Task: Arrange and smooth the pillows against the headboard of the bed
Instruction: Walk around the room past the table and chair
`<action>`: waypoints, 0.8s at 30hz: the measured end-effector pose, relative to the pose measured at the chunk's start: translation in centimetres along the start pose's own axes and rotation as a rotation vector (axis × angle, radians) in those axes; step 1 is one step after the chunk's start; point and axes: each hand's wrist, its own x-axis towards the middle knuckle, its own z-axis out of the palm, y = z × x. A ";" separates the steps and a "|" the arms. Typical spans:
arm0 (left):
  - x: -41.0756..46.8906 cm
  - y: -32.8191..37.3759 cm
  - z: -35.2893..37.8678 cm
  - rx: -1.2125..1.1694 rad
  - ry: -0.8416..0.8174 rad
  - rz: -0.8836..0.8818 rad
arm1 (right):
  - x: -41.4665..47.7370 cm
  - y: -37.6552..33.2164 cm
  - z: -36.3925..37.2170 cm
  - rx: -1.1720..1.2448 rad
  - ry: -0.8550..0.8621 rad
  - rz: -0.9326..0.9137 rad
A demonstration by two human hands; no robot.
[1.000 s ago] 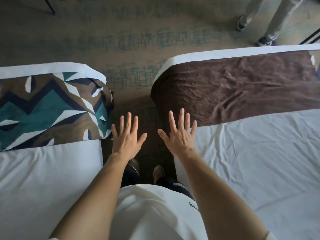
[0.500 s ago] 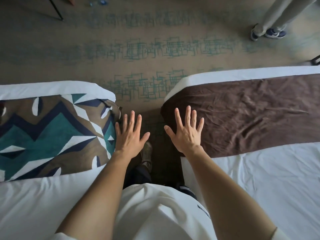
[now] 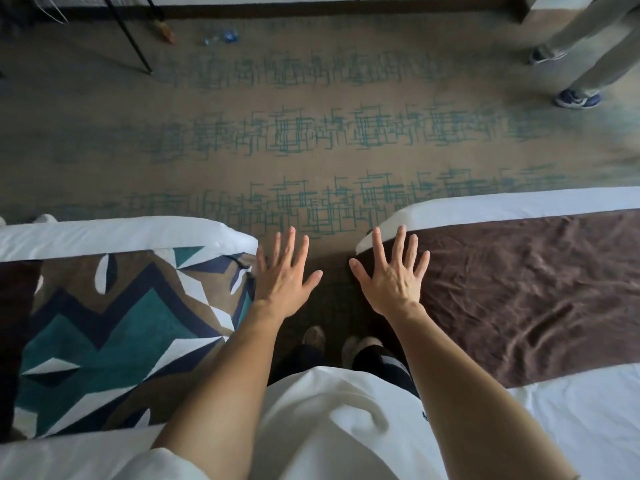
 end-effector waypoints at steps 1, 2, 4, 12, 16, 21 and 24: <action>0.9 -0.1 -0.1 0.001 -0.008 0.003 | 0.9 -0.1 -0.2 0.002 -0.001 0.002; 1.9 -0.2 -0.2 -0.004 -0.009 0.004 | 1.9 -0.2 -0.5 0.001 -0.003 0.001; 4.0 -0.1 -0.6 -0.033 -0.005 0.000 | 4.0 -0.1 -1.1 -0.003 -0.011 -0.005; 15.4 1.6 -3.8 -0.074 -0.004 -0.014 | 15.6 1.7 -4.9 -0.001 -0.030 -0.001; 21.5 2.9 -5.9 -0.089 -0.003 -0.041 | 21.6 2.4 -7.1 0.005 -0.029 -0.016; 27.7 4.8 -8.3 -0.109 -0.025 -0.079 | 27.9 3.0 -8.8 0.001 -0.026 -0.028; 30.5 5.6 -9.4 -0.099 -0.043 -0.079 | 31.3 3.3 -9.9 0.010 -0.024 -0.025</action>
